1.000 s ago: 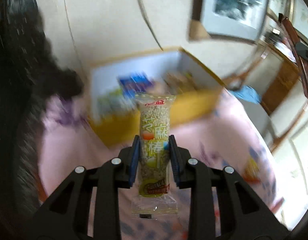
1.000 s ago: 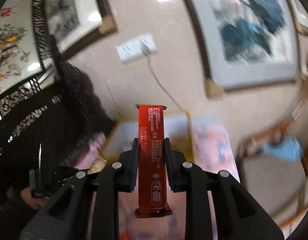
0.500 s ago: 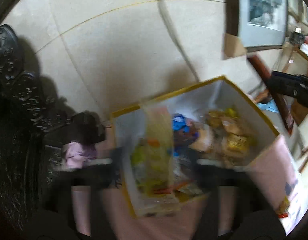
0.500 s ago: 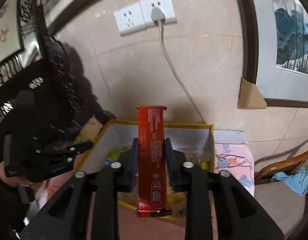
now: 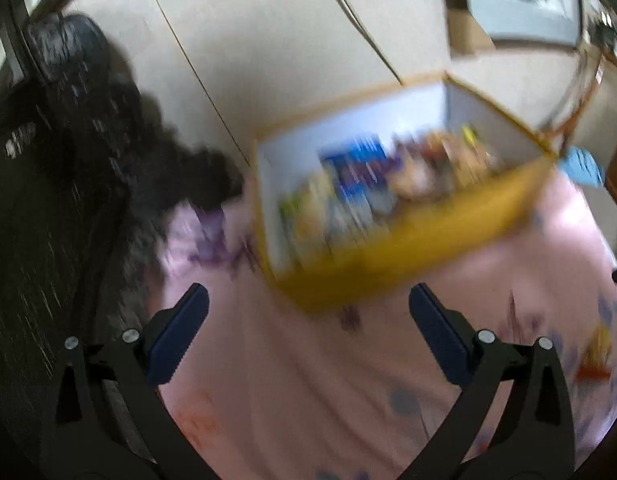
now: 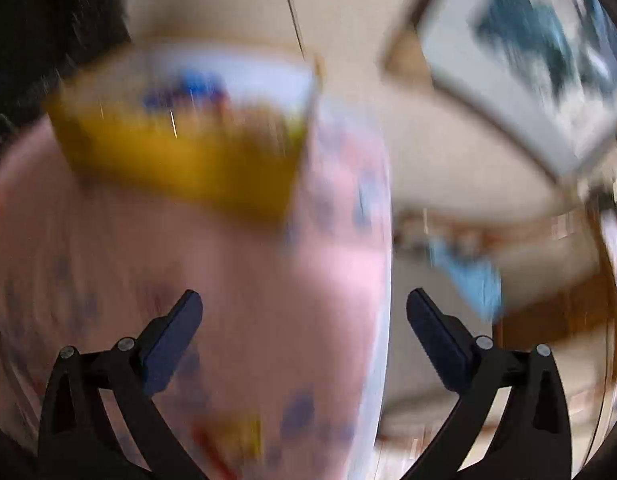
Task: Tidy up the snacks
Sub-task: 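Grasp the red-wrapped pack with left tool while right tool grasps the orange-edged peanut bag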
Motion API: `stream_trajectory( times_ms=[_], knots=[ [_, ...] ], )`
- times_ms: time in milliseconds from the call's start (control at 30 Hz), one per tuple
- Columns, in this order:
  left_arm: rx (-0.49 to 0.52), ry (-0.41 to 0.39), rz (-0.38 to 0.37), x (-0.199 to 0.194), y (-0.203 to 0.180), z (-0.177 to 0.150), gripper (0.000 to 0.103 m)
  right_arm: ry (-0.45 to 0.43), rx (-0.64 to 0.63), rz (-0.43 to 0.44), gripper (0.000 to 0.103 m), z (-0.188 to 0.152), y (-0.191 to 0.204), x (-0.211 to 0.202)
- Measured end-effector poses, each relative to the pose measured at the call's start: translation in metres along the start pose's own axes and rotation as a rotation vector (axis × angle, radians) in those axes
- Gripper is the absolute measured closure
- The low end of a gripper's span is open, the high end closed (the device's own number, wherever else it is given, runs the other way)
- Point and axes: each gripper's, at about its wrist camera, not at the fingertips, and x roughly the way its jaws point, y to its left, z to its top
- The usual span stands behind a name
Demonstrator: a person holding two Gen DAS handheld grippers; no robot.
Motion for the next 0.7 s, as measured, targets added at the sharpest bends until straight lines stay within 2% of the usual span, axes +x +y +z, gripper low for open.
stream_trajectory(
  times_ms=[67,100,167,200,267,367,400,467,567,700],
  knots=[
    [-0.004,0.082,-0.012,0.005,-0.013,-0.032,0.002,0.154,0.097,0.052,0.001,-0.057,-0.006,0.016],
    [-0.021,0.113,-0.014,0.004,-0.015,-0.042,0.002,0.197,0.136,0.074,0.001,-0.073,-0.008,0.019],
    [-0.076,0.152,-0.108,-0.009,-0.019,-0.062,0.002,0.250,0.249,0.120,0.001,-0.105,-0.015,0.018],
    [-0.109,0.143,-0.200,-0.020,-0.022,-0.075,0.002,0.247,0.269,0.120,0.001,-0.112,-0.017,0.016],
    [-0.128,0.144,-0.259,-0.030,-0.028,-0.090,0.002,0.236,0.269,0.050,0.001,-0.120,-0.016,0.014],
    [-0.065,0.238,-0.257,-0.025,-0.043,-0.108,0.002,0.223,0.216,-0.054,0.001,-0.122,-0.008,0.015],
    [-0.043,0.272,-0.226,-0.019,-0.048,-0.114,0.002,0.212,0.201,-0.062,0.001,-0.122,-0.006,0.016],
    [-0.043,0.305,-0.198,-0.019,-0.052,-0.120,0.002,0.204,0.201,-0.014,0.001,-0.121,-0.006,0.017],
    [-0.082,0.306,-0.264,-0.024,-0.061,-0.128,0.002,0.215,0.244,0.063,0.001,-0.113,-0.010,0.024],
    [-0.028,0.330,-0.228,-0.026,-0.091,-0.140,0.002,0.226,0.328,0.154,0.001,-0.101,-0.015,0.042]
  ],
)
